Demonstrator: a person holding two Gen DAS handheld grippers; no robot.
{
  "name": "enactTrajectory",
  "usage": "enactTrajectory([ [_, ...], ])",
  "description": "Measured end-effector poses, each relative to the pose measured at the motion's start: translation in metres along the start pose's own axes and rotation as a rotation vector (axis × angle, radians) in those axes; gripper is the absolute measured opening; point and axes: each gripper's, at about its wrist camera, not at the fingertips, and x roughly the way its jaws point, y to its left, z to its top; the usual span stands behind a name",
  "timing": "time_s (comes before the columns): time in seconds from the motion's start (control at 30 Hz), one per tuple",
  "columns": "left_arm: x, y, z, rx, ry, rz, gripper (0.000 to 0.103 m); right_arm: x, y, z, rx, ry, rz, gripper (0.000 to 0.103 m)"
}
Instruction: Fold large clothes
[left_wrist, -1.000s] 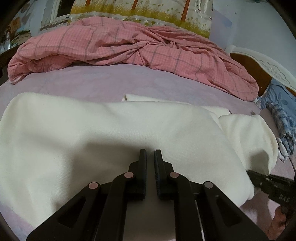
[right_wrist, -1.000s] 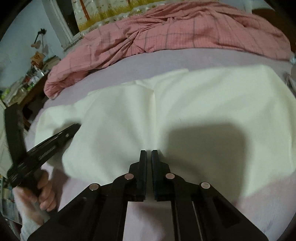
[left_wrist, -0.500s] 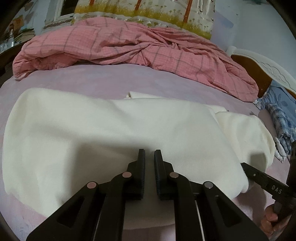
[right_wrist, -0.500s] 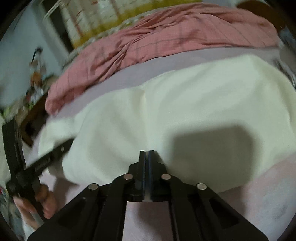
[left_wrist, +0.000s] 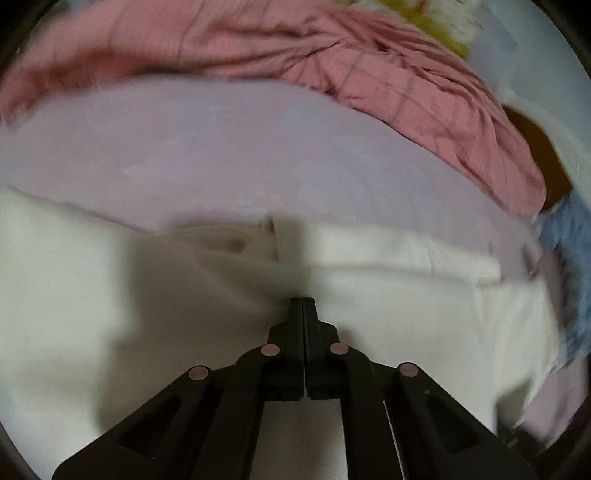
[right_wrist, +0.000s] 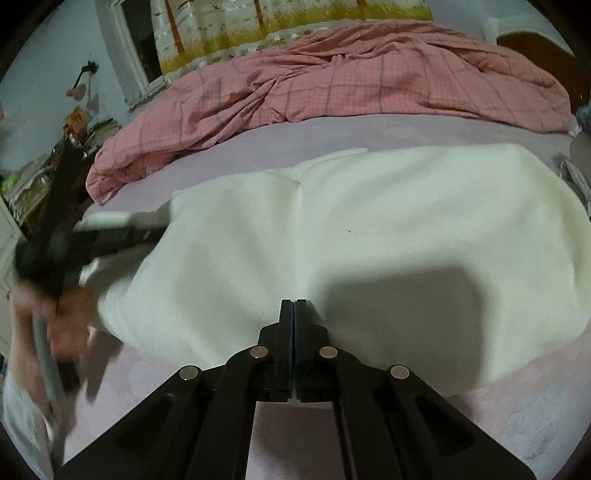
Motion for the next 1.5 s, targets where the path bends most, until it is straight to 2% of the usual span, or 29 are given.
enactTrajectory([
  [0.1, -0.004, 0.006, -0.004, -0.006, 0.01, -0.051, 0.003, 0.003, 0.001, 0.002, -0.005, 0.002, -0.001, 0.0],
  [0.2, -0.023, -0.006, -0.041, 0.098, -0.049, 0.005, 0.003, 0.003, -0.001, 0.002, 0.0, 0.002, 0.003, 0.0],
  [0.4, -0.064, -0.018, -0.101, 0.189, -0.133, 0.053, 0.003, 0.002, 0.001, 0.0, -0.007, -0.001, -0.005, 0.0],
  [0.47, -0.068, -0.022, -0.11, 0.204, -0.154, 0.079, 0.003, 0.003, 0.001, 0.0, 0.002, 0.0, 0.005, 0.0],
  [0.57, -0.076, -0.022, -0.12, 0.167, -0.155, 0.075, 0.003, 0.002, -0.002, 0.001, 0.017, -0.001, 0.023, 0.0],
  [0.7, -0.088, -0.029, -0.139, 0.217, -0.238, 0.106, 0.003, 0.002, -0.003, 0.0, 0.015, -0.001, 0.021, 0.0],
  [0.97, -0.103, -0.022, -0.139, 0.154, -0.243, 0.044, 0.002, 0.001, -0.005, 0.0, 0.012, -0.001, 0.019, 0.0],
  [1.07, -0.083, -0.025, -0.136, 0.179, -0.202, 0.071, 0.002, -0.001, -0.005, 0.0, 0.015, -0.006, 0.02, 0.0],
  [1.1, -0.072, -0.02, -0.133, 0.158, -0.169, 0.061, 0.003, -0.004, -0.007, 0.0, 0.025, -0.009, 0.025, 0.0],
  [1.17, -0.066, -0.015, -0.127, 0.144, -0.168, 0.031, 0.004, -0.012, -0.01, 0.0, 0.069, -0.022, 0.038, 0.0],
  [1.27, -0.065, -0.02, -0.126, 0.175, -0.186, 0.053, 0.004, -0.035, -0.028, -0.004, 0.22, -0.052, 0.053, 0.005],
  [1.33, -0.065, -0.026, -0.129, 0.208, -0.203, 0.092, 0.004, -0.048, -0.041, -0.01, 0.302, -0.084, 0.043, 0.017],
  [1.4, -0.066, -0.028, -0.13, 0.223, -0.215, 0.107, 0.004, -0.053, -0.055, -0.02, 0.385, -0.097, 0.045, 0.042],
  [1.47, -0.068, -0.023, -0.13, 0.209, -0.218, 0.081, 0.004, -0.052, -0.071, -0.028, 0.463, -0.084, 0.067, 0.051],
  [1.5, -0.069, -0.02, -0.129, 0.198, -0.218, 0.062, 0.004, -0.05, -0.082, -0.031, 0.514, -0.072, 0.072, 0.051],
])
